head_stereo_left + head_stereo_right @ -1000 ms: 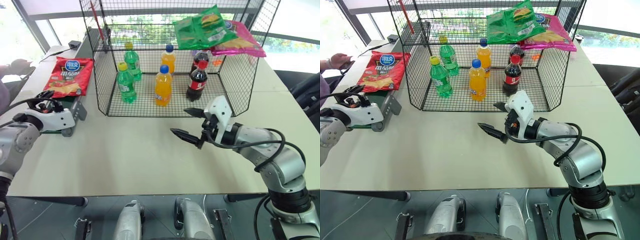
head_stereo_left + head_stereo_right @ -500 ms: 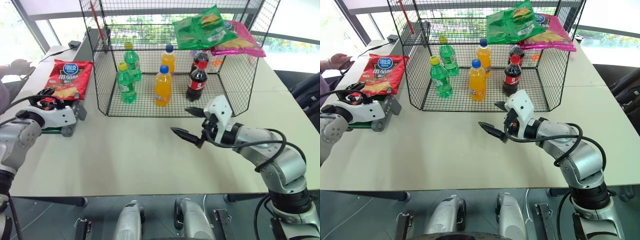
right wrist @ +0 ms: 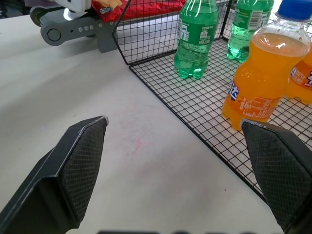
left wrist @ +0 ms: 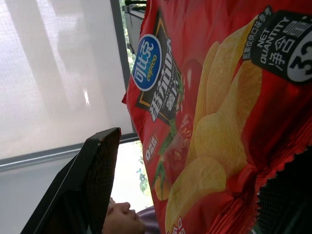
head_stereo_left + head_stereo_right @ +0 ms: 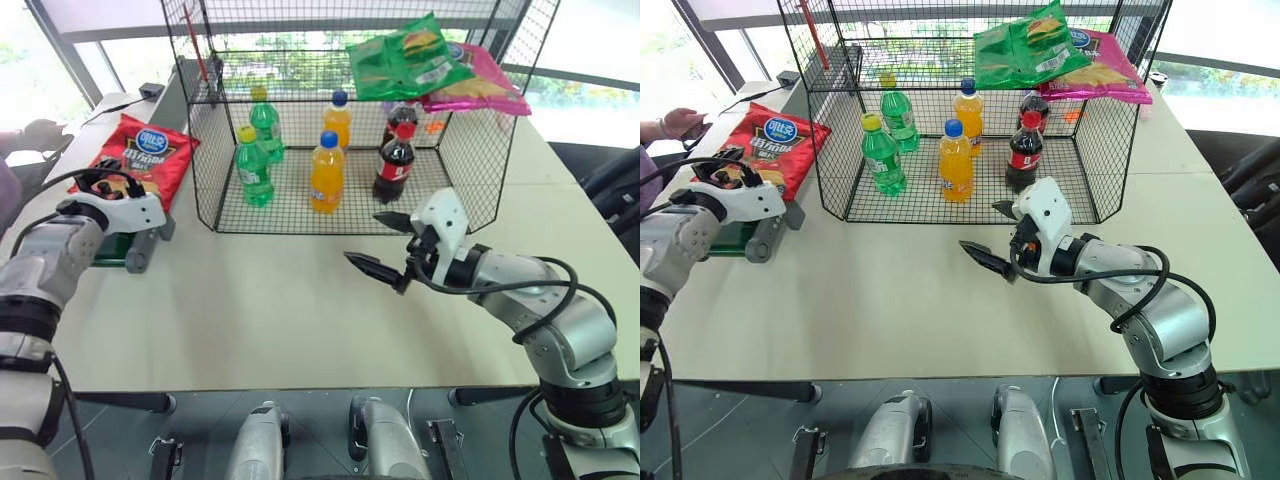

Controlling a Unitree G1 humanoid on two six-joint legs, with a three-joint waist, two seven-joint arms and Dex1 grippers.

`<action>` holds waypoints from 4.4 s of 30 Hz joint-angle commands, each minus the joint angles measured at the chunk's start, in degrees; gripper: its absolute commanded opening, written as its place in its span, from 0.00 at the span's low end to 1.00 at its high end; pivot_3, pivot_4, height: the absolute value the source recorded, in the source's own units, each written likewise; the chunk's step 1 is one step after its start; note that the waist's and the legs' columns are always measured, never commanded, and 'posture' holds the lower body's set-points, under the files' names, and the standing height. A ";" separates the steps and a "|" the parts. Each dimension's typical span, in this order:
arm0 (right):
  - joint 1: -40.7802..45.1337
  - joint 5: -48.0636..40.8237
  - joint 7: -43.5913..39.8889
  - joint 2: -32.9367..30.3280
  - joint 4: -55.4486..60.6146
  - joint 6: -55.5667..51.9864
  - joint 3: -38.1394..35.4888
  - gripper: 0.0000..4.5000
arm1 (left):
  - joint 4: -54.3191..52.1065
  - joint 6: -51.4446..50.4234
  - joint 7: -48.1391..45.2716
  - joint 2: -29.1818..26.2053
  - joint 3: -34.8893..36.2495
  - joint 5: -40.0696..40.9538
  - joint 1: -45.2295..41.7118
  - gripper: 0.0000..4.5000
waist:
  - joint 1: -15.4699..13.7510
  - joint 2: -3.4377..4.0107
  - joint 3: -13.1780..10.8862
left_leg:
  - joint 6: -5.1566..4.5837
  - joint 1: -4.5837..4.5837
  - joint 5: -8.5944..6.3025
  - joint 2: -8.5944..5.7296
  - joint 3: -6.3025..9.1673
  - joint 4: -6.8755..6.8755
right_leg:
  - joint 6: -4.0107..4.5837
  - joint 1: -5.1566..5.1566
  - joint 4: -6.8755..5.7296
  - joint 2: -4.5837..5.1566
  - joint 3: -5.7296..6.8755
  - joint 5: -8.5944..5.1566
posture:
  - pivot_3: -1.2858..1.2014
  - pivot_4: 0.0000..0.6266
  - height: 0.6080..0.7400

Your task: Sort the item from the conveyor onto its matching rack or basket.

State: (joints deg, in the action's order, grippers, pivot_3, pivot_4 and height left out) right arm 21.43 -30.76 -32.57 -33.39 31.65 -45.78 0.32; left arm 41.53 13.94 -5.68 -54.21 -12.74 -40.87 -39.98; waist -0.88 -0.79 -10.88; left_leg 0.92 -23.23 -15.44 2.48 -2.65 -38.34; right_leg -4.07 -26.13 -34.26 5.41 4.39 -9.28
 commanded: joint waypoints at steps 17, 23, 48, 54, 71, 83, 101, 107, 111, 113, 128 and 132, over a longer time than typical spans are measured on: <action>0.75 0.12 0.59 -0.04 1.68 1.74 -1.30 1.00 | -4.30 -2.51 6.69 2.04 4.80 3.79 2.89 0.01 | 0.06 0.50 0.41 | 0.02 0.73 -0.01 0.04 -0.01 0.06 | -0.03 0.69 0.09 0.00 -0.03 -0.25 | 0.52 0.24 1.00; 0.90 1.38 -0.93 -2.30 -0.58 3.52 -2.81 1.00 | -20.31 -8.43 10.21 3.22 22.90 16.69 11.53 0.01 | 0.63 -0.08 0.15 | 0.02 0.55 -0.01 0.11 -0.02 0.06 | 0.01 0.57 0.15 0.00 -0.04 -0.02 | 0.52 0.24 1.00; 16.34 4.64 -13.67 -14.06 -25.32 13.48 -11.75 1.00 | -68.82 -43.06 -9.28 22.56 26.43 61.85 0.60 0.01 | 0.14 -0.35 0.12 | 0.02 0.67 0.00 0.08 0.00 0.01 | -0.02 0.79 0.27 -0.16 -0.16 -0.08 | 0.52 0.24 1.00; 12.22 3.13 -10.96 -15.19 -19.14 9.87 -15.64 1.00 | -47.70 -25.81 -11.34 31.26 21.09 56.98 -9.47 0.01 | 0.02 -0.37 0.10 | 0.01 0.74 0.00 0.11 0.00 0.02 | 0.01 0.78 0.23 -0.31 -0.31 -0.09 | 0.52 0.24 1.00; 6.05 -0.23 -6.90 -17.82 -10.73 3.98 -22.21 1.00 | -18.65 -10.57 5.27 35.17 19.55 40.17 -17.32 0.01 | 0.05 -0.39 0.09 | -0.02 0.71 -0.02 0.16 -0.09 0.10 | -0.02 0.74 0.40 -0.36 -0.42 -0.04 | 0.52 0.24 1.00; 5.65 -1.67 -5.45 -17.55 -9.17 3.15 -22.39 1.00 | -16.93 -22.50 13.75 44.81 14.07 33.21 -18.31 0.01 | 0.03 -0.42 0.08 | -0.03 0.63 -0.03 0.16 -0.08 0.11 | -0.02 0.73 0.52 -0.36 -0.42 -0.02 | 0.52 0.24 1.00; 3.25 -3.98 -2.07 -16.60 -6.54 2.10 -23.23 1.00 | -6.30 -20.63 13.62 44.23 12.39 31.99 -26.59 0.68 | 0.00 -0.43 0.07 | -0.04 0.53 -0.04 0.16 -0.09 0.16 | 0.00 0.73 0.78 -0.36 -0.41 -0.03 | 0.52 0.24 1.00; 3.57 -4.03 -1.69 -15.96 -6.46 2.09 -22.27 1.00 | -22.91 -29.77 6.88 42.62 11.40 32.90 -20.46 0.88 | 0.14 -0.43 0.07 | -0.04 0.49 -0.04 0.16 -0.09 0.17 | 0.07 0.71 0.82 -0.37 -0.41 0.02 | 0.52 0.24 1.00; 3.48 -3.79 -1.67 -15.53 -6.69 2.35 -21.71 1.00 | -32.84 -36.63 3.93 41.47 11.66 32.99 -15.92 0.88 | 0.13 -0.43 0.07 | -0.04 0.49 -0.04 0.17 -0.09 0.17 | 0.07 0.70 0.79 -0.38 -0.42 0.03 | 0.52 0.24 1.00; 3.53 -3.57 -1.66 -15.22 -6.86 2.50 -21.25 1.00 | -36.19 -39.32 2.79 40.68 12.18 33.14 -14.26 0.88 | 0.14 -0.42 0.07 | -0.04 0.50 -0.04 0.17 -0.09 0.16 | 0.07 0.70 0.79 -0.39 -0.42 0.03 | 0.52 0.24 1.00; 1.35 -4.86 -4.62 -16.10 -7.43 2.01 -21.67 1.00 | -65.06 -51.13 -19.95 30.48 26.56 58.36 3.15 0.88 | 0.27 -0.41 0.08 | -0.04 0.53 -0.04 0.19 -0.09 0.15 | 0.21 0.70 0.75 -0.41 -0.43 -0.07 | 0.52 0.24 1.00; -0.45 -5.84 -5.82 -15.70 -6.75 1.59 -20.78 1.00 | -65.72 -54.73 -25.00 24.42 31.63 64.92 8.80 0.88 | 0.24 -0.40 0.07 | -0.04 0.65 -0.04 0.24 -0.09 0.15 | 0.14 0.71 0.65 -0.47 -0.46 -0.18 | 0.52 0.24 1.00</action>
State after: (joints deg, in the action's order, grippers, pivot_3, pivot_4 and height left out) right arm 20.89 -35.30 -37.77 -48.62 23.23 -44.63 -19.43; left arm -21.73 -39.67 -28.38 -28.42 16.16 20.60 -32.30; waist -0.64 -1.19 -10.81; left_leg 0.88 -22.57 -15.48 2.71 -2.73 -38.20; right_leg -3.93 -25.40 -33.60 4.94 3.92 -9.46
